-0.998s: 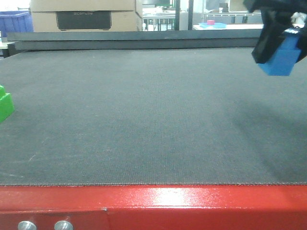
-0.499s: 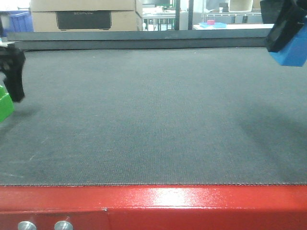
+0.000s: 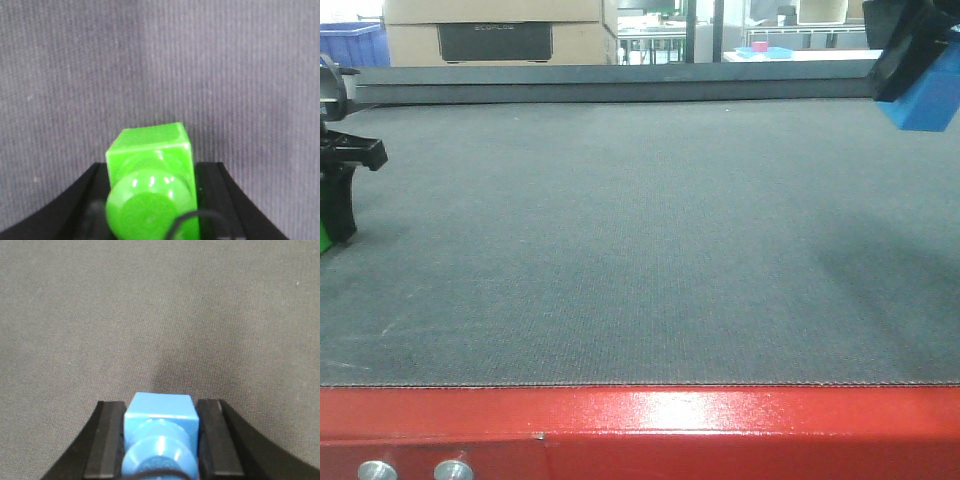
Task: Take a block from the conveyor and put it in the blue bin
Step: 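Lift the green block with left gripper and blue block with right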
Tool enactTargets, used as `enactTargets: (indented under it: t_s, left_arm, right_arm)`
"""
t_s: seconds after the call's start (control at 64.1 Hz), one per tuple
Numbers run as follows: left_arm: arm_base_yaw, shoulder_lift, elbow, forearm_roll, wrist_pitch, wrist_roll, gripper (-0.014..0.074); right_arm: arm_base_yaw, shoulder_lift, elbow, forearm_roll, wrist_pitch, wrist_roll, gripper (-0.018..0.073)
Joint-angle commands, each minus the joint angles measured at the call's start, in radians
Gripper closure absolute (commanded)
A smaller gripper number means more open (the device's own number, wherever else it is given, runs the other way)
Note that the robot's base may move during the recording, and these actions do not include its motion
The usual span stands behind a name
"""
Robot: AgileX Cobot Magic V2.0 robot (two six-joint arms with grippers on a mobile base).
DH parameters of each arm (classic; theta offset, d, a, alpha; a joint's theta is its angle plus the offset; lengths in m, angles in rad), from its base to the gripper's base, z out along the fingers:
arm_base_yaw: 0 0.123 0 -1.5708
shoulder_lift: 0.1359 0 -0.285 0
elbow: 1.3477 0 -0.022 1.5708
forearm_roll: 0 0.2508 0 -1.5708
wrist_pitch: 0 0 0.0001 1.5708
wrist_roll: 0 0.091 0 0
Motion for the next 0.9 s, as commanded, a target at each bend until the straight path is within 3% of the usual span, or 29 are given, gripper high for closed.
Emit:
enactTargets:
  t_s: [0.0, 0.078, 0.218, 0.39, 0.592, 0.889]
  left_arm:
    - [0.0, -0.028, -0.031, -0.012, 0.048, -0.01, 0.0707]
    - [-0.002, -0.052, -0.038, -0.026, 0.073, -0.01, 0.0707]
    - [-0.031, -0.137, -0.023, -0.028, 0.088, -0.01, 0.0707]
    - [-0.091, -0.271, 0.051, -0.026, 0.03, -0.01, 0.0707]
    - [-0.178, -0.413, 0.163, 0.009, -0.01, -0.01, 0.0707]
    - [-0.19, -0.673, 0.342, -0.017, -0.076, -0.036, 0.0707]
  right_arm:
    - [-0.001, -0.008, 0.004, -0.018, -0.029, -0.006, 0.0712]
    - [-0.018, -0.008, 0.004, -0.03, -0.041, -0.006, 0.0712]
    - [-0.124, -0.008, 0.01, -0.03, -0.045, -0.006, 0.0712]
    - [-0.243, -0.01, 0.055, -0.072, -0.038, -0.006, 0.0712]
    - [-0.233, -0.064, 0.174, -0.101, -0.079, -0.006, 0.0712]
    - [-0.185, -0.272, 0.356, -0.105, -0.118, -0.006, 0.0712]
